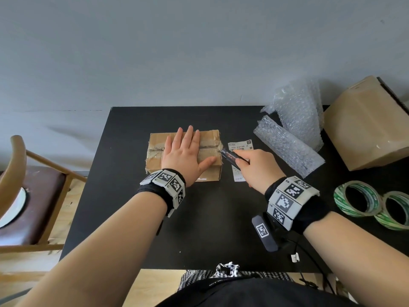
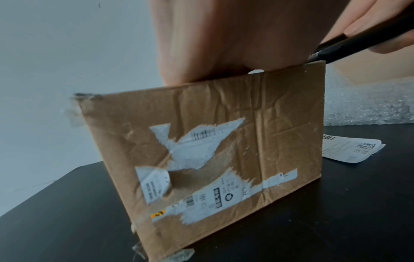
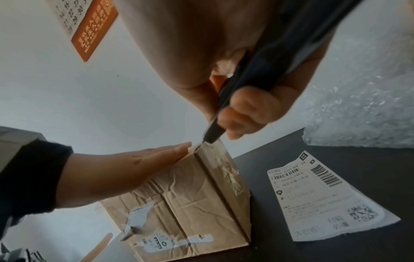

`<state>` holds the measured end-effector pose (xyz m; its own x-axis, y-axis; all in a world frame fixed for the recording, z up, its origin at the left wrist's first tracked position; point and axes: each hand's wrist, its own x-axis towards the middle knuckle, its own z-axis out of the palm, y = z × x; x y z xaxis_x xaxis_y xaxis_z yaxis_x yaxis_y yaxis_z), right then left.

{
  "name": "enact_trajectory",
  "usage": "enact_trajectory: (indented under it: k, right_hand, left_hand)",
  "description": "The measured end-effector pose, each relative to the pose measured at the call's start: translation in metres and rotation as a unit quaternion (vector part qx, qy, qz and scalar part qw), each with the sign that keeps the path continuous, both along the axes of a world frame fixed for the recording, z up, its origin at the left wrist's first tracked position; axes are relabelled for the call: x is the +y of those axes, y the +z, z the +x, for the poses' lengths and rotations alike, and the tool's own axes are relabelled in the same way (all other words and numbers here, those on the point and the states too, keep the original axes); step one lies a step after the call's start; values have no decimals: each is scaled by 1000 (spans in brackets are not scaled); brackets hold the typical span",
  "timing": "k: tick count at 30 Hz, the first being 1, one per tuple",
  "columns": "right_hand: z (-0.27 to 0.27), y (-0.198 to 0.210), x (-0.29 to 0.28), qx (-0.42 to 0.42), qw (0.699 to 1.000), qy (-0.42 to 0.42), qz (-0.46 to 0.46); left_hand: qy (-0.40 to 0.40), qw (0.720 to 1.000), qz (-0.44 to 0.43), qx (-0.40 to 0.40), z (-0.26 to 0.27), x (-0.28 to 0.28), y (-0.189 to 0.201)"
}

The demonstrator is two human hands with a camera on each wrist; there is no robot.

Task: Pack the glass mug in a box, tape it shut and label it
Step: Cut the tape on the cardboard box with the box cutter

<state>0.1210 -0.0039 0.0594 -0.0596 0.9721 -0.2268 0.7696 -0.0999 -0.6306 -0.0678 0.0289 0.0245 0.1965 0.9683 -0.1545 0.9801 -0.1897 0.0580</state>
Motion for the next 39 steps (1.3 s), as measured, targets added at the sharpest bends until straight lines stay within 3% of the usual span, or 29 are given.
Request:
enact_trajectory:
  k: [6, 14, 25, 34, 39]
  right_hand:
    - [0, 0, 3, -45, 999, 10, 23]
    - [-5, 9, 6, -117, 991, 42, 40]
    - [-6, 19, 15, -178, 978, 111, -6]
    - [-1, 15, 4, -85, 994, 58, -33]
    - [0, 16, 7, -82, 994, 65, -24]
  left_hand:
    - [-24, 990, 41, -132, -9, -4, 4]
    - [-8, 991, 29, -134, 3, -3, 15]
    - [22, 986, -6, -164, 7, -2, 16]
    - [17, 986, -4, -167, 6, 0, 16]
    - [16, 986, -3, -169, 5, 2, 16]
